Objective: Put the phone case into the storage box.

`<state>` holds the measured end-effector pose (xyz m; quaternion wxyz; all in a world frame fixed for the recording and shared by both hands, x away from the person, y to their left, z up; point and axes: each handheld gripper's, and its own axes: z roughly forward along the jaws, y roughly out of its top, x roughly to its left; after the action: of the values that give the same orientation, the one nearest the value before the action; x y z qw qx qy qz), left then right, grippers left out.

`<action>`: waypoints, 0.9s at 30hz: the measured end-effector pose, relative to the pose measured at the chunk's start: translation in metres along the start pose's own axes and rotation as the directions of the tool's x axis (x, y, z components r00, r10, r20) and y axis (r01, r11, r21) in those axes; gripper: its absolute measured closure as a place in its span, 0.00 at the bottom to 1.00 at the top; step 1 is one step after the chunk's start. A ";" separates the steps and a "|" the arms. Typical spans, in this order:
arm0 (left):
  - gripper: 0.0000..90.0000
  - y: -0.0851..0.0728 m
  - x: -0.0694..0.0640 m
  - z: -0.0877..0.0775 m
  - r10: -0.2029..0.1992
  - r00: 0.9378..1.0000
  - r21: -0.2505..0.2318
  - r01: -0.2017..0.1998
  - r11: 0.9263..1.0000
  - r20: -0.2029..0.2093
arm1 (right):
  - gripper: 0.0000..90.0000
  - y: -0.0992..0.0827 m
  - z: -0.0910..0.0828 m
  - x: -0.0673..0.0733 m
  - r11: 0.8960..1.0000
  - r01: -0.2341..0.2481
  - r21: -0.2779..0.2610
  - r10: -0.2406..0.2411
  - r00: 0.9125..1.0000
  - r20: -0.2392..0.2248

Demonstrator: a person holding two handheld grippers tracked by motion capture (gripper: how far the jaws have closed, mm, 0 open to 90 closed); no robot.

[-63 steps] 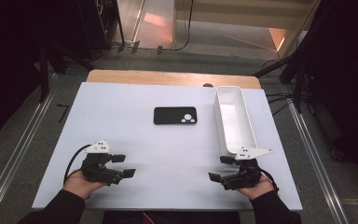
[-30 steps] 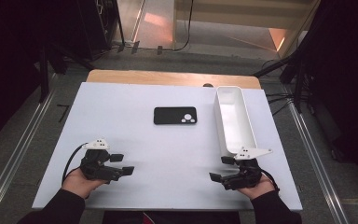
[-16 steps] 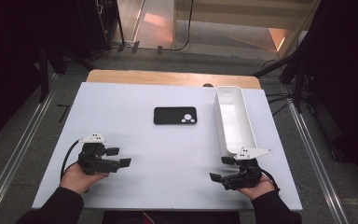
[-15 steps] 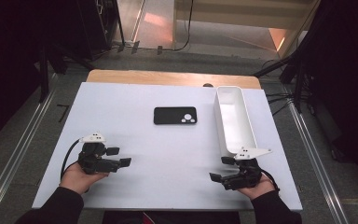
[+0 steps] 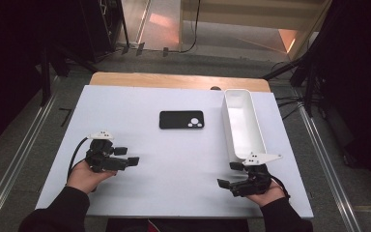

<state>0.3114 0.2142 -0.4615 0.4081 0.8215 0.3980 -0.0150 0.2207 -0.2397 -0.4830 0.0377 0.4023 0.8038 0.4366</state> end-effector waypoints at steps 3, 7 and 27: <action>0.26 0.005 0.000 0.001 0.007 1.000 -0.004 -0.007 1.000 0.002 | 0.15 0.000 0.000 0.000 1.000 -0.002 0.000 0.002 1.000 -0.001; 0.26 0.012 0.000 0.004 0.011 1.000 -0.008 -0.011 1.000 0.011 | 0.15 0.000 0.000 0.000 1.000 0.000 -0.001 0.000 1.000 -0.001; 0.26 0.045 -0.001 0.020 0.058 0.998 0.025 -0.059 0.998 0.038 | 0.15 0.001 0.001 0.001 1.000 0.002 -0.005 -0.002 1.000 -0.015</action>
<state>0.3469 0.1842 -0.4444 0.4051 0.8375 0.3659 -0.0236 0.2214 -0.2379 -0.4828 0.0333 0.3980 0.8034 0.4416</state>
